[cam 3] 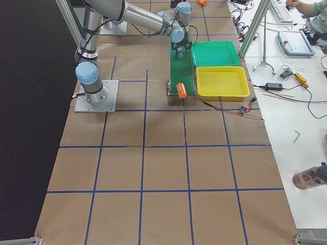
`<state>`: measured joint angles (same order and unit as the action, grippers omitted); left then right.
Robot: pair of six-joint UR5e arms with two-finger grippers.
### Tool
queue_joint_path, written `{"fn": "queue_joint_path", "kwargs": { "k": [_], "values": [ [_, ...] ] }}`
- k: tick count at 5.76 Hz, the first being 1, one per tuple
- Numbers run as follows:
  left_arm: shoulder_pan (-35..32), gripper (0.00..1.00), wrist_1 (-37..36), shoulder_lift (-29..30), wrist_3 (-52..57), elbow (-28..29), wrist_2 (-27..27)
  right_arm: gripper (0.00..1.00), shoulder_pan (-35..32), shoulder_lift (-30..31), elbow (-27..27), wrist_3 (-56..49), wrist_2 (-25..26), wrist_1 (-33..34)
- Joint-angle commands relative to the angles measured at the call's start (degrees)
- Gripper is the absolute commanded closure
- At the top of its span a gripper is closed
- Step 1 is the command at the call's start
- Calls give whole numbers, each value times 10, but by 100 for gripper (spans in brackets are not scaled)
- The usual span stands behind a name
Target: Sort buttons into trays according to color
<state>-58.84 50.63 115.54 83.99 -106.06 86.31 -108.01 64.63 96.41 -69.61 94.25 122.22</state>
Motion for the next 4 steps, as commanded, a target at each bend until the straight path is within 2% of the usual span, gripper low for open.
{"fn": "queue_joint_path", "kwargs": {
  "k": [1,2,3,4],
  "values": [
    [2,2,-3,7,3,8,0,87,10,4,3,-9,29,-4],
    [2,2,-6,13,3,9,0,92,20,17,2,-30,36,-2],
    [2,2,-7,15,4,9,0,92,27,35,-4,-30,34,5],
    [2,2,-7,19,3,6,-1,92,26,26,-30,-19,28,38]
  ]
}}
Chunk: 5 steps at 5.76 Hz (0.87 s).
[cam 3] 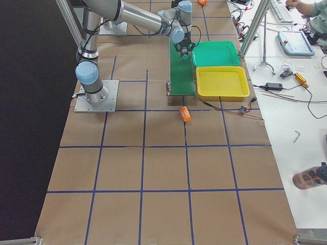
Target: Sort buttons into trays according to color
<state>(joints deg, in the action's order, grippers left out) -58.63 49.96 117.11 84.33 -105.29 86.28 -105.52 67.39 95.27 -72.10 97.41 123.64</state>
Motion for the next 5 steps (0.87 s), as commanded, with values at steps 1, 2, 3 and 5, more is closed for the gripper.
{"fn": "queue_joint_path", "kwargs": {
  "k": [1,2,3,5],
  "values": [
    [-2,2,0,0,-1,-13,-5,92,0,-41,-62,16,-5,32],
    [-3,2,0,-12,0,-26,-4,91,-4,-100,-118,34,-13,40],
    [-2,2,0,-14,1,-34,-4,86,-6,-155,-187,43,-29,41],
    [2,2,-4,-8,14,-28,-3,0,-10,-188,-242,71,-77,31]
  ]
}}
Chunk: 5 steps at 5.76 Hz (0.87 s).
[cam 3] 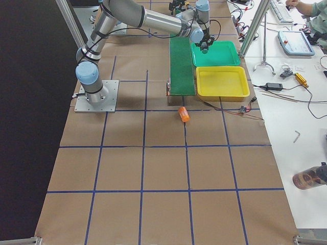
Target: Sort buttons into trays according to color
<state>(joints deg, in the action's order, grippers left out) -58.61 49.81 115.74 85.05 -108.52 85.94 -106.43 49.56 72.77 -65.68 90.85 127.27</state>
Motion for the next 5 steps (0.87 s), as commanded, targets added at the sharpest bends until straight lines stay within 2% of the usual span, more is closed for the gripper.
{"fn": "queue_joint_path", "kwargs": {
  "k": [1,2,3,4,5],
  "values": [
    [2,2,-12,9,31,13,5,0,0,5,-19,6,-5,-37],
    [2,2,-9,9,74,19,7,0,2,45,-18,6,-3,-123],
    [2,10,-9,9,83,19,10,0,3,81,-9,6,-2,-194],
    [2,67,-10,5,102,19,17,0,3,104,-8,6,-1,-253],
    [2,88,-11,2,99,19,42,0,4,126,3,6,-1,-298]
  ]
}}
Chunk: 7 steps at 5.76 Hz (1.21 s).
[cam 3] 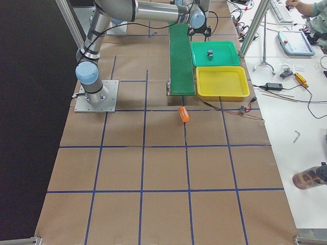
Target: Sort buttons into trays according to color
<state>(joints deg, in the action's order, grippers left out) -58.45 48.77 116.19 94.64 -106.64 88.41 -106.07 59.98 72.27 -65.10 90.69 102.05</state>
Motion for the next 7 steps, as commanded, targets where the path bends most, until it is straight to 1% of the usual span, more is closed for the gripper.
{"fn": "queue_joint_path", "kwargs": {
  "k": [1,2,3,4,5,6,7],
  "values": [
    [-1,100,0,-6,-2,0,17,0,1,55,35,1,-1,-73],
    [-10,100,5,-16,-19,3,17,0,1,85,83,1,0,-71],
    [-22,100,42,-45,-50,5,16,0,1,115,124,2,-2,-60],
    [-53,100,90,-85,-76,7,13,0,1,130,131,-4,-2,-60],
    [-99,100,115,-116,-102,11,13,0,2,131,133,-78,-2,-58],
    [-154,100,121,-135,-106,12,15,0,3,132,137,-100,0,-38],
    [-210,100,139,-142,-104,15,19,0,3,134,141,-101,-1,-33]
  ]
}}
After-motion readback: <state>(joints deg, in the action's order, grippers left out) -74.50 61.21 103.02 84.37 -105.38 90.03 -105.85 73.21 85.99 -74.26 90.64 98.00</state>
